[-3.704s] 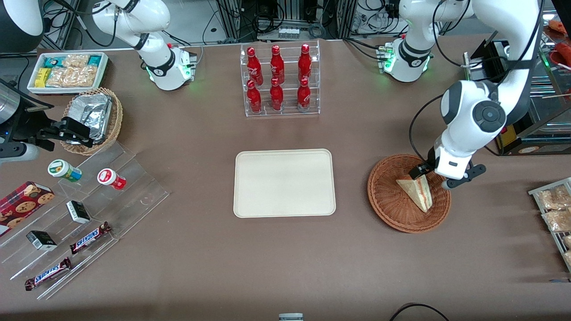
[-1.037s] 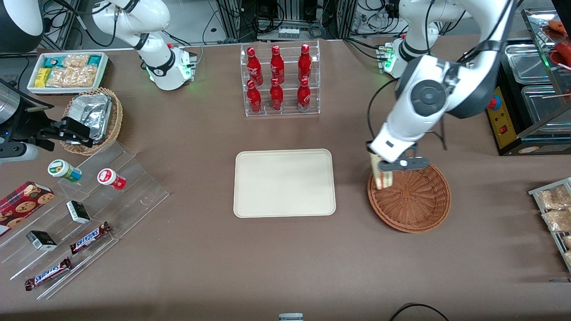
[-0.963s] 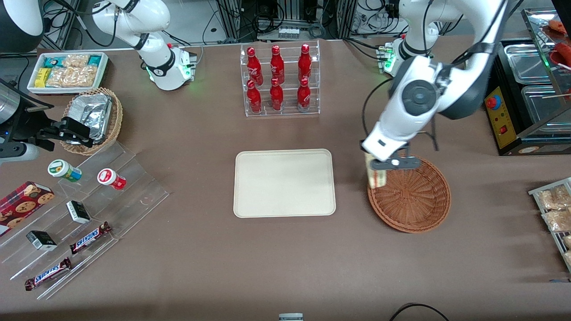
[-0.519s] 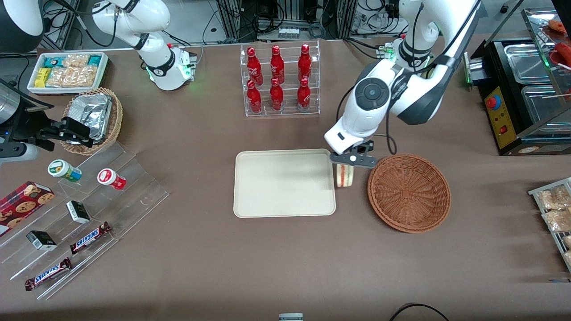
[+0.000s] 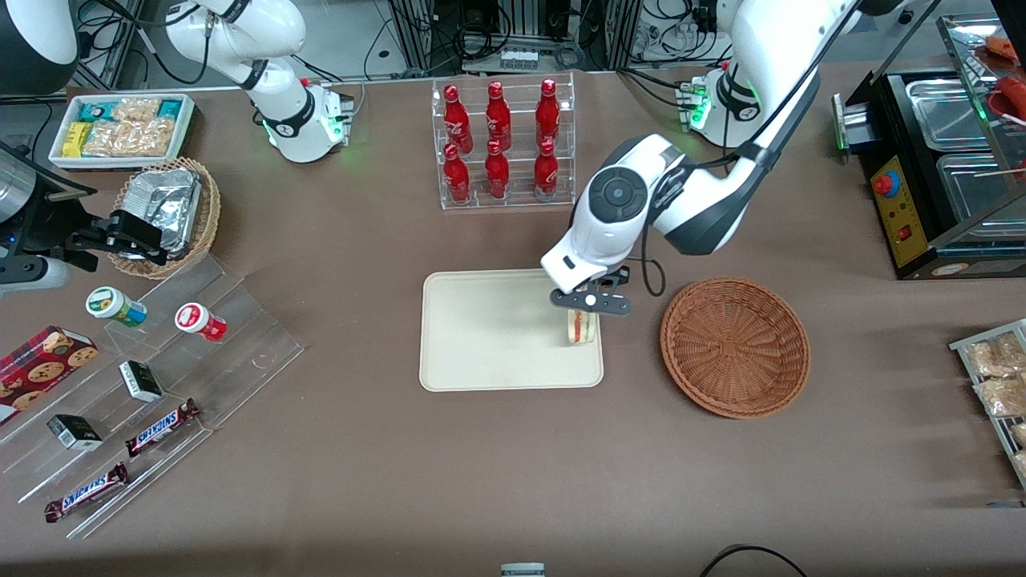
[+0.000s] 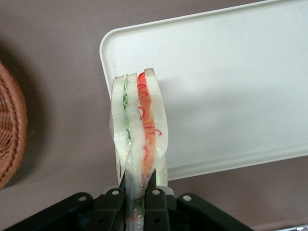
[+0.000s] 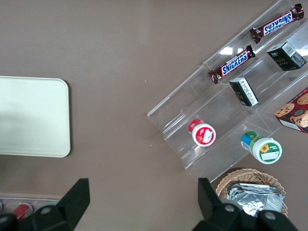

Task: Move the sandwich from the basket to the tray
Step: 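Lower the sandwich onto the tray and open the left gripper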

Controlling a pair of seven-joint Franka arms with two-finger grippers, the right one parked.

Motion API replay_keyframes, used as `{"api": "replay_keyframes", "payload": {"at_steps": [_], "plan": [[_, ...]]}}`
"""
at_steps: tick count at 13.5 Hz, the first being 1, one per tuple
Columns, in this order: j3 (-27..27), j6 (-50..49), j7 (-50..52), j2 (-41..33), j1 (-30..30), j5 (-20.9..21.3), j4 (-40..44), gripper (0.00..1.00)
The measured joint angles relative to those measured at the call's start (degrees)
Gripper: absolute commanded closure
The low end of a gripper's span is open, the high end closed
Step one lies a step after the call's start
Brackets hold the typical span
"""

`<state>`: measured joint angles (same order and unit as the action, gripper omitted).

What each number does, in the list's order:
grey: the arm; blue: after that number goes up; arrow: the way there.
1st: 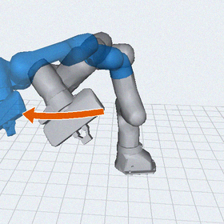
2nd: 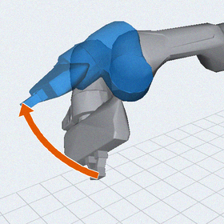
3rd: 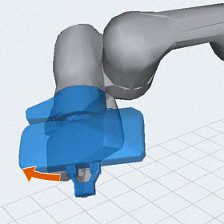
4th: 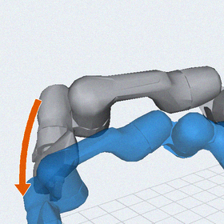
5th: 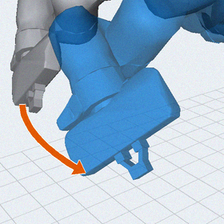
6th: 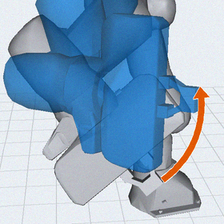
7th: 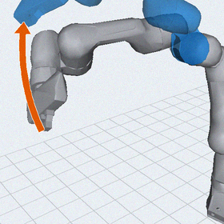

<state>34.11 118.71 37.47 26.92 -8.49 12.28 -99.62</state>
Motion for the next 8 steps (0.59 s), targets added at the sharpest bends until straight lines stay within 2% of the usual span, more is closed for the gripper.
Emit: {"api": "replay_keyframes", "payload": {"at_steps": [2,8], "plan": [[0.06,0.23,2.6,2.68,-0.8,1.59,1.93,1.0],[0.07,5.0,5.82,8.4,-2.52,2.51,5.35,1.0]]}}
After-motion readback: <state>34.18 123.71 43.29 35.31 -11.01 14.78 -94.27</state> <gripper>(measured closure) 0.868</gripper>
